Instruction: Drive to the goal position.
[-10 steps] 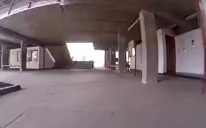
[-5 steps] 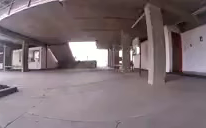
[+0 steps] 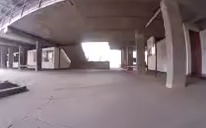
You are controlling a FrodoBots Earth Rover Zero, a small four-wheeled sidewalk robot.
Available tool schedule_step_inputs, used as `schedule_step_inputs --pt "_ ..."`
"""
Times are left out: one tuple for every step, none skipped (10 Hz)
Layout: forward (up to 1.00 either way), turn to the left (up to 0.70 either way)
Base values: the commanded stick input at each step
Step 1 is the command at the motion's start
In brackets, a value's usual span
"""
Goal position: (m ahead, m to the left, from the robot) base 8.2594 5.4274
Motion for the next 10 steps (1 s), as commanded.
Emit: schedule_step_inputs --pt "0.50 0.00" --pt "0.50 0.20" --pt "0.50 0.45" --pt "0.50 0.50" --pt "0.50 0.50" --pt "0.50 0.50" --pt "0.50 0.50" --pt "0.50 0.38" --pt "0.50 0.13" --pt "0.50 0.00"
